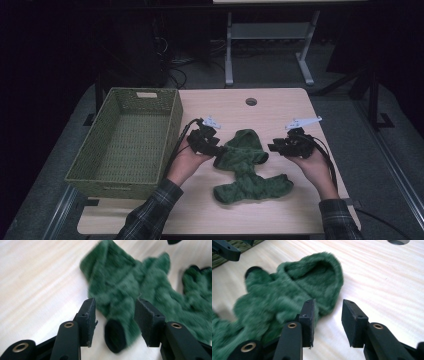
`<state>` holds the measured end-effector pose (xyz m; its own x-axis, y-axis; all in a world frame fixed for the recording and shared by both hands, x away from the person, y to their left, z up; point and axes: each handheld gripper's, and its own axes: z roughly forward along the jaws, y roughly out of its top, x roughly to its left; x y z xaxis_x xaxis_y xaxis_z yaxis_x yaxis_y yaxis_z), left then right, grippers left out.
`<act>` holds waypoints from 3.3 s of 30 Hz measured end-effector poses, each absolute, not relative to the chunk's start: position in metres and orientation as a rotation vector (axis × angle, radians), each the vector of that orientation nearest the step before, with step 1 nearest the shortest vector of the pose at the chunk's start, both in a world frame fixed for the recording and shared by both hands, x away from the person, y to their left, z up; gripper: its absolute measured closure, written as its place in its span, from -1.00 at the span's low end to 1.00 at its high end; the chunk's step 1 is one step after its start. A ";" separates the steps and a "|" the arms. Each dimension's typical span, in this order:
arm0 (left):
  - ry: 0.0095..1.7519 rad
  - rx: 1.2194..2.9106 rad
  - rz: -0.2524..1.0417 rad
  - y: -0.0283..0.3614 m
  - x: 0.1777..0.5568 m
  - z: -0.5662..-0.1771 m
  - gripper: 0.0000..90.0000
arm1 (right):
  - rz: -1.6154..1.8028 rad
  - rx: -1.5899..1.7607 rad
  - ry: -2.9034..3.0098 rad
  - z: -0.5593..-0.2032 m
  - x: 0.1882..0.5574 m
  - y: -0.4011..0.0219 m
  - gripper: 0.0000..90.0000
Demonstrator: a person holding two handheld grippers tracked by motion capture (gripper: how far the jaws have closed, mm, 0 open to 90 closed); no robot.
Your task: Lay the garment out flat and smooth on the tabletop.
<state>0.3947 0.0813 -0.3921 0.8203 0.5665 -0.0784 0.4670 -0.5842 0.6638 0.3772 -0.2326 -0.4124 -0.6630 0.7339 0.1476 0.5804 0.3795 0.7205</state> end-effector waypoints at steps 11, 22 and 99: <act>0.760 2.320 0.124 0.063 0.440 -0.414 0.17 | 1.091 1.247 2.490 -0.432 0.418 -0.207 0.40; 0.767 2.376 0.065 0.055 0.449 -0.447 0.22 | 1.015 1.283 2.551 -0.459 0.424 -0.198 0.41; 0.702 2.246 0.205 0.083 0.370 -0.412 -0.49 | 1.146 1.226 2.407 -0.408 0.378 -0.230 0.38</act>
